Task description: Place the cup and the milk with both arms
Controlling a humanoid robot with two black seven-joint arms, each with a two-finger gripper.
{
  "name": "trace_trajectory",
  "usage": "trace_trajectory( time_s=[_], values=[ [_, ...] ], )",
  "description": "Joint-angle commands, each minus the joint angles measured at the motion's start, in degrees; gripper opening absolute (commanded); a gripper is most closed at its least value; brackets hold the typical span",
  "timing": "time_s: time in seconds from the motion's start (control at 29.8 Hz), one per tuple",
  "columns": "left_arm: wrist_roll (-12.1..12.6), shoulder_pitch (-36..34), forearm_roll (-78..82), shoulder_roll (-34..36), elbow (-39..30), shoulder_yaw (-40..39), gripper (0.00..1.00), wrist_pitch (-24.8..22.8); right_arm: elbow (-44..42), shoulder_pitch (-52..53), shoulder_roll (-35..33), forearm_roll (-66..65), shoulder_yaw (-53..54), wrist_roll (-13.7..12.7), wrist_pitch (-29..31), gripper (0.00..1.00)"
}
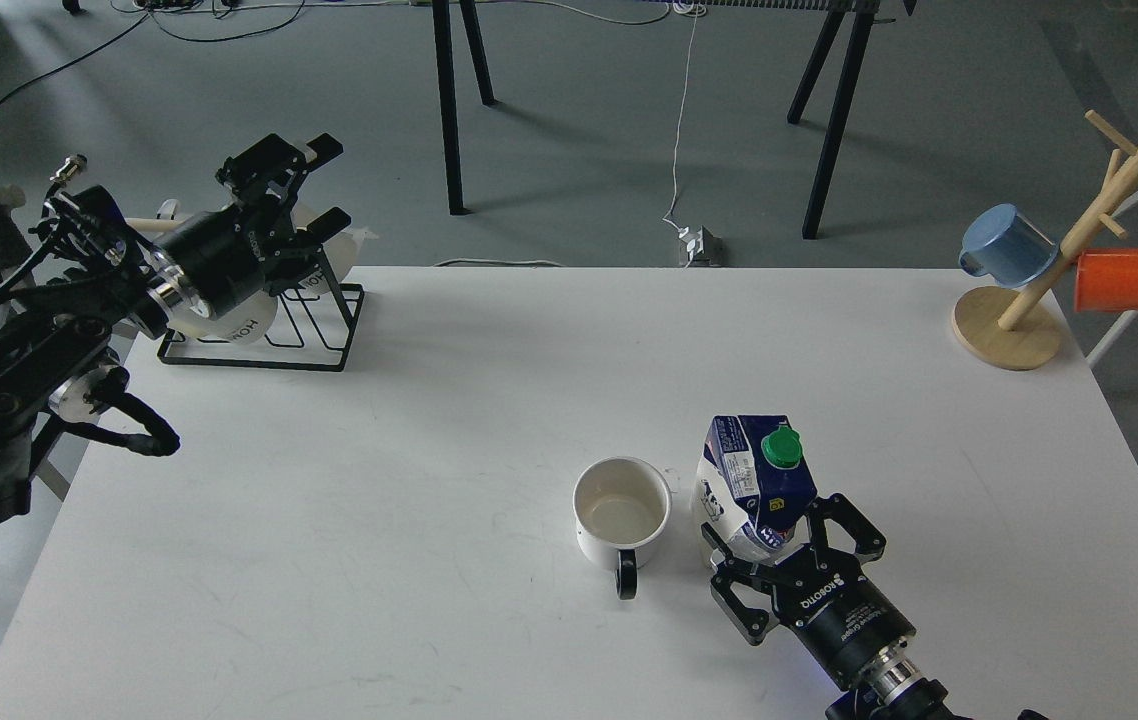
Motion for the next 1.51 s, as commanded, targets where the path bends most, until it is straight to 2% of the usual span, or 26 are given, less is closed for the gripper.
trace_trajectory(
  time_s=[0.0, 0.5, 0.74, 0.84, 0.94, 1.07, 1.17, 1.34, 1.47],
  values=[
    [0.00, -0.09, 0.00, 0.35, 0.00, 0.00, 0.97, 0.00, 1.01, -1.62, -1.18, 0.04, 0.06, -0.01, 0.00, 0.96],
    [0.00, 0.00, -0.01, 0.26, 0.00, 0.00, 0.97, 0.00, 8.66, -9.18, -10.23, -0.22, 0.32, -0.10, 0.00, 0.97],
    [0.00, 0.00, -0.01, 0.43, 0.00, 0.00, 0.97, 0.00, 10.86, -15.77, -21.21, -0.04, 2.34, 0.25, 0.00, 0.97],
    [0.00, 0.09, -0.09, 0.70, 0.00, -0.09, 0.97, 0.00, 10.07, -16.91, -28.58, 0.83, 7.42, 0.78, 0.00, 0.97],
    [0.00, 0.96, -0.18, 1.49, 0.00, -0.09, 0.97, 0.00, 9.37, -16.92, -32.91, 2.41, 15.33, 1.05, 0.00, 0.97],
    [0.00, 2.20, -0.53, 3.07, 0.00, -0.35, 0.98, 0.00, 7.18, -13.68, -33.79, 3.99, 25.44, 0.78, 0.00, 0.97],
    [0.00, 2.81, -0.80, 4.56, -0.17, -0.70, 0.99, 0.00, 3.49, -7.63, -33.71, 5.67, 28.45, 0.70, 0.00, 0.97],
    [0.00, 3.69, -2.29, 6.41, -0.35, -0.97, 0.99, 0.00, -4.51, 4.68, -33.62, 5.23, 25.91, 0.52, 0.00, 0.97],
    [0.00, 4.66, -2.38, 7.73, -0.79, -0.97, 0.99, 0.00, -11.97, 16.10, -33.18, 5.06, 18.02, 0.52, 0.00, 0.97]
  ],
)
